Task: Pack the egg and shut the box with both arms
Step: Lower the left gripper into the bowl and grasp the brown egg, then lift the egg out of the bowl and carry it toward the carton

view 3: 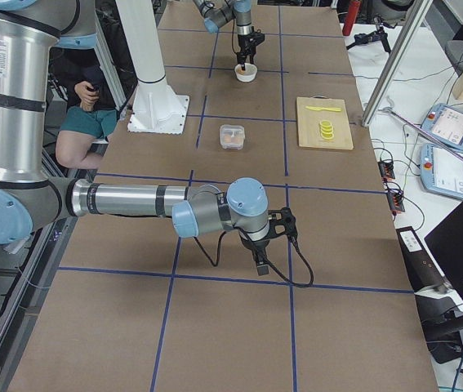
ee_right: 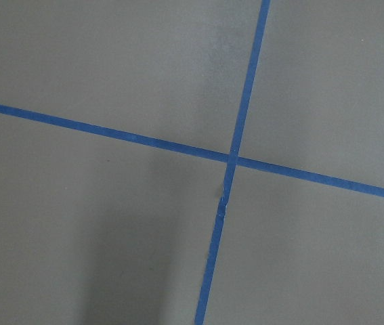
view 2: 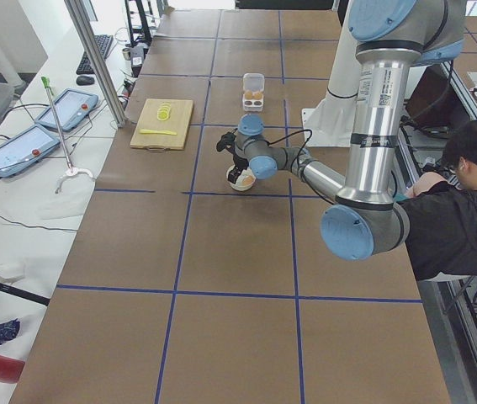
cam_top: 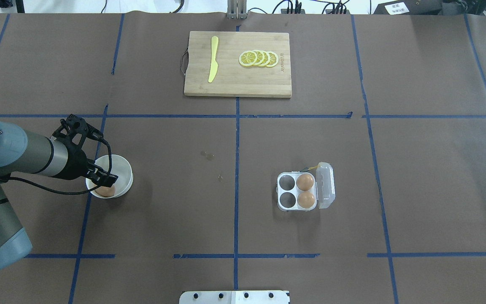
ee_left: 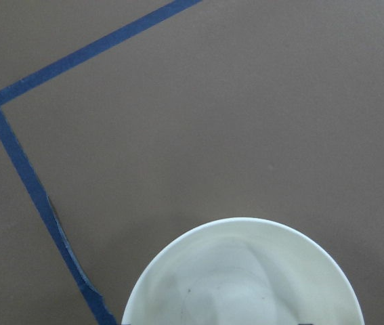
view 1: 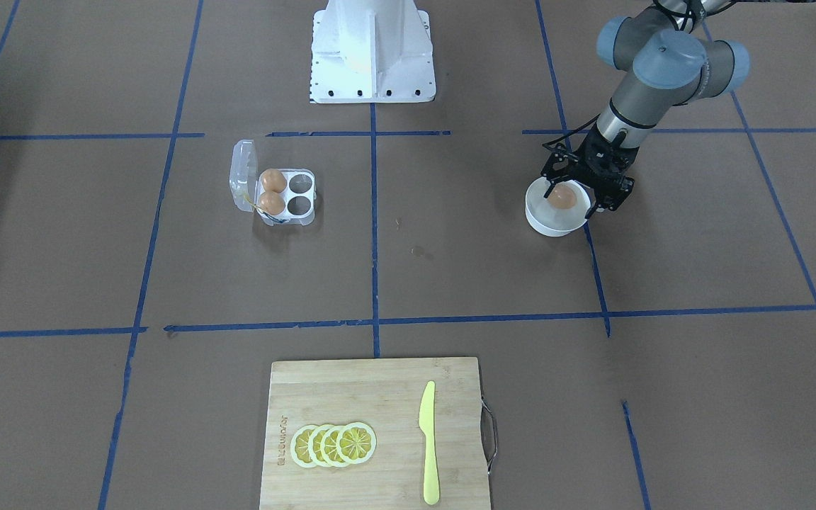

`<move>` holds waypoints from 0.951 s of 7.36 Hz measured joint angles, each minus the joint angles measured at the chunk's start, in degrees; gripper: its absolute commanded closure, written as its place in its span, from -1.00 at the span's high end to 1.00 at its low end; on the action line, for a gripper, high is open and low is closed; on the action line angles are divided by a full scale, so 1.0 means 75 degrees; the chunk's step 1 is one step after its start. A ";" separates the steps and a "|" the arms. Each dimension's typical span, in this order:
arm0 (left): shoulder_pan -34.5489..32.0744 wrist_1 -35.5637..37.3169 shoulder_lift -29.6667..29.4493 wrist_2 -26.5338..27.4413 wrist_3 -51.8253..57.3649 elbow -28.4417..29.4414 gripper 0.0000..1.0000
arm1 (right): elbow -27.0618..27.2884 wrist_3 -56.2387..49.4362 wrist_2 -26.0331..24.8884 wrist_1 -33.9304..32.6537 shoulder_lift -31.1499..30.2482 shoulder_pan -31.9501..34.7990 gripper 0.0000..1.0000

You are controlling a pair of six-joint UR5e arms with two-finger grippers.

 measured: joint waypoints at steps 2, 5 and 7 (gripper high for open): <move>0.0102 -0.0002 0.0000 0.0009 -0.0002 0.0010 0.72 | 0.0000 0.0000 -0.0004 0.0000 -0.0014 0.0000 1.00; 0.0236 -0.0006 0.0017 0.0015 0.0000 0.0046 0.72 | -0.0008 -0.0003 -0.0007 0.0000 -0.0026 0.0000 1.00; 0.0307 -0.0001 0.0038 0.0109 0.0008 0.0140 0.72 | -0.0011 -0.0002 -0.0015 0.0000 -0.0030 0.0000 1.00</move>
